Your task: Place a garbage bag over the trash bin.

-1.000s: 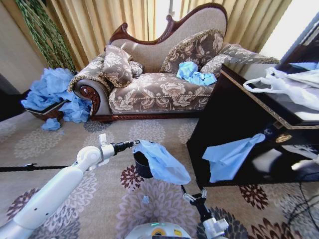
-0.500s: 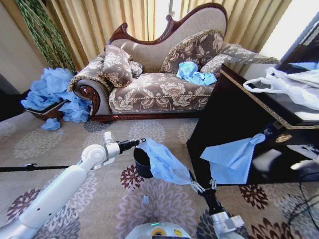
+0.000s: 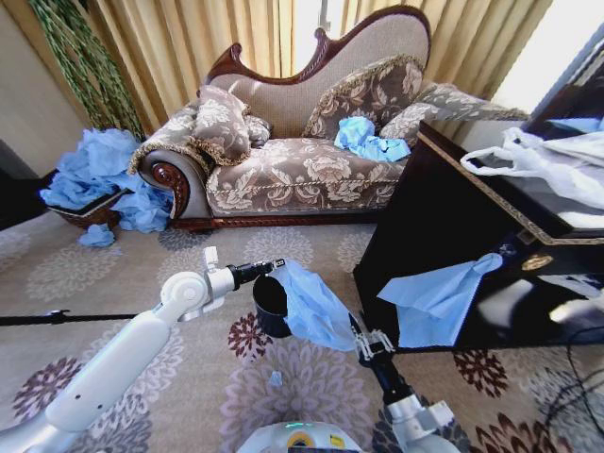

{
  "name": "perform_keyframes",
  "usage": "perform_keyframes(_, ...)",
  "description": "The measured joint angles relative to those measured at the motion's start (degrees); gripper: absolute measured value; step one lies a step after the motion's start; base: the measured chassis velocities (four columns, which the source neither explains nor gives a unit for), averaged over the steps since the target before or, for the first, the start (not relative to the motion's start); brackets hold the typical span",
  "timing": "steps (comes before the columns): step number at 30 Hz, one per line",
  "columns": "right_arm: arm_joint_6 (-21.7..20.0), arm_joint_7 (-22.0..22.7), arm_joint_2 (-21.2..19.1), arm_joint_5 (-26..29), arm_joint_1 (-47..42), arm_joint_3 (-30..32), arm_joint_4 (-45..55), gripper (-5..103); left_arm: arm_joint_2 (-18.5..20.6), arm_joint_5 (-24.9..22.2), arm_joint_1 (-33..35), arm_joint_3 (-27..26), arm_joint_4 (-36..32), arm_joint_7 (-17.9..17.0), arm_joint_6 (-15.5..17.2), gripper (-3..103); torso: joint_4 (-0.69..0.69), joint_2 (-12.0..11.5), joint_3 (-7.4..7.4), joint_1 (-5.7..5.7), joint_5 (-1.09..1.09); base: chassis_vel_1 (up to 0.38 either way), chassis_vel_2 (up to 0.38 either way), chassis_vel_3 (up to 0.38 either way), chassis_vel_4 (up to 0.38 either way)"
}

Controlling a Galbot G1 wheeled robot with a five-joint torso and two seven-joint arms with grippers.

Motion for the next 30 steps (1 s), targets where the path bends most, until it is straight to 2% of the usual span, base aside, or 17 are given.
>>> perform_keyframes(2,-0.91,0.33,-1.98,1.16,0.34,-1.05,0.32,2,-0.26,-0.03,-0.10,0.00,-0.28,-0.18,-0.01,0,-0.01,0.00,0.00,0.00,0.00,0.000,0.000,0.000,0.000)
perform_keyframes(4,-1.54,0.72,-3.13,1.75,0.80,-1.73,0.29,-2,-0.40,-0.03,-0.05,0.00,-0.53,-0.28,-0.02,0,0.00,0.00,0.00,0.00,0.00,0.000,0.000,0.000,0.000)
perform_keyframes(15,-5.83,1.73,-8.78,7.40,4.83,-4.21,-4.05,-2,-0.50,-0.52,0.95,-0.47,-2.97,-0.51,-0.17,0,0.00,-0.01,0.00,0.00,0.00,0.000,0.000,0.000,0.000)
perform_keyframes(20,-8.35,4.68,-11.69,12.65,7.95,-6.04,-4.47,-1,-0.37,-0.51,1.66,-0.67,-4.56,0.09,-0.38,0,0.01,-0.01,0.00,0.00,0.01,0.000,0.000,0.000,0.000)
perform_keyframes(30,-11.47,8.51,-15.32,16.95,14.75,-10.57,-4.77,0,0.22,-0.10,2.60,-0.30,-9.03,0.46,-0.59,0,0.00,-0.02,0.00,0.00,0.00,0.000,0.000,0.000,0.000)
